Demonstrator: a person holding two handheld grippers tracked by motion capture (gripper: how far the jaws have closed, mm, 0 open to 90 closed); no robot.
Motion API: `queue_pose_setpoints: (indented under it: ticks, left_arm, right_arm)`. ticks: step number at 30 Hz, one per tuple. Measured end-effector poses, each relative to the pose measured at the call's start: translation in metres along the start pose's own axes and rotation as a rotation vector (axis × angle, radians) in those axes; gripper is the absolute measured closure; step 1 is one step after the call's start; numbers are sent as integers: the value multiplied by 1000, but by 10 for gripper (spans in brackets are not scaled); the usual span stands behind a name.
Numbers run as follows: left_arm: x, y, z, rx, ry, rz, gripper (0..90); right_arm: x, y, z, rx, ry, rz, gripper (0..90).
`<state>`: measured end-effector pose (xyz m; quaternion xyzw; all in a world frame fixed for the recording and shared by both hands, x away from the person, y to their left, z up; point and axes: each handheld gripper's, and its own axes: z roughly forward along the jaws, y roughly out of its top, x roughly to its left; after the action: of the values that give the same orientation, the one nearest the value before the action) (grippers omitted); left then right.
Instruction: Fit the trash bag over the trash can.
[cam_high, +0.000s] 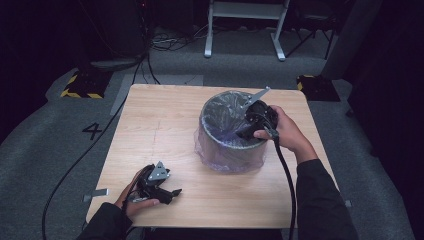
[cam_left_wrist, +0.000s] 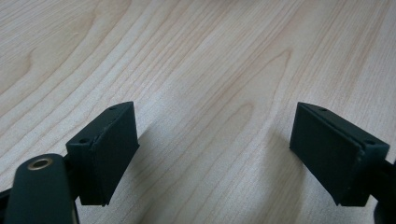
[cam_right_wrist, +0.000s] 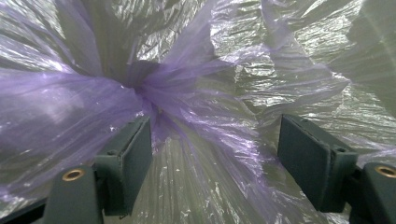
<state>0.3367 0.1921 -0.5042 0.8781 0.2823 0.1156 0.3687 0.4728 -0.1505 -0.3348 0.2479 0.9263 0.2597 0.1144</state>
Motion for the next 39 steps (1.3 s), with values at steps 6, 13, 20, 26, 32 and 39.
queue_pose_setpoints:
  ticks: [6, 13, 20, 26, 32, 39]
  left_arm:
    - [0, 0, 0, 0, 0, -1, 148]
    - [0, 0, 0, 0, -1, -2, 148]
    - [0, 0, 0, 0, 0, 0, 148]
    - [0, 0, 0, 0, 0, 0, 148]
    - [0, 0, 0, 0, 0, 0, 148]
    - [0, 0, 0, 0, 0, 0, 148]
  right_arm:
    - [0, -2, -2, -30, -1, 6, 234]
    - [0, -4, -5, -63, -13, 23, 213]
    - [1, -4, -9, -85, -32, 27, 211]
    - [1, -6, -14, -139, -58, 43, 195]
    - [2, -9, -19, -191, -81, 42, 194]
    - [3, -10, -23, -234, -93, 49, 195]
